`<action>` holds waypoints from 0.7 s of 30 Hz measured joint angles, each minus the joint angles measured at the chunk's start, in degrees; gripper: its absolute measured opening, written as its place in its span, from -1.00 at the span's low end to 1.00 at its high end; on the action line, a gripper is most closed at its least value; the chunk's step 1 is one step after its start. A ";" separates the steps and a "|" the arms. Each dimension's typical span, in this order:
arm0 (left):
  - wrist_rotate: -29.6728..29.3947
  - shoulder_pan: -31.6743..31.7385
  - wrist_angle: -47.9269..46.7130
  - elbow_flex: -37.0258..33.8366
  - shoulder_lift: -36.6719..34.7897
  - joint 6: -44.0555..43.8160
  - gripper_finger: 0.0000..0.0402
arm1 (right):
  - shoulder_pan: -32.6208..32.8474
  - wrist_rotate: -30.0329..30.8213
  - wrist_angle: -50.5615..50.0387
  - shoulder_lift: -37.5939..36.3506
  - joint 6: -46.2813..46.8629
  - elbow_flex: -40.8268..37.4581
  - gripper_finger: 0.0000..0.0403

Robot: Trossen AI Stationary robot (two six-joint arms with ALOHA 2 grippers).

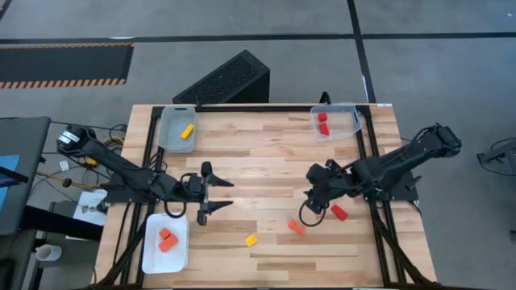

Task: Sort & place blocks by color
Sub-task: Put the bottom yellow block into the gray bin

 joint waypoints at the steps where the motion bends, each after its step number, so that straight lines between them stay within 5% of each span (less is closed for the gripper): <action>1: 0.00 0.00 -0.04 0.00 0.00 0.00 0.18 | -0.18 -1.69 -1.31 0.00 1.00 0.00 0.29; 14: -0.20 -0.02 -0.19 0.00 0.00 -0.05 0.18 | 4.36 -11.22 -6.09 0.02 11.36 0.00 0.29; 21: -1.71 -0.02 0.12 0.00 -0.01 -1.54 0.18 | 9.61 -7.89 -6.12 0.08 13.30 0.00 0.29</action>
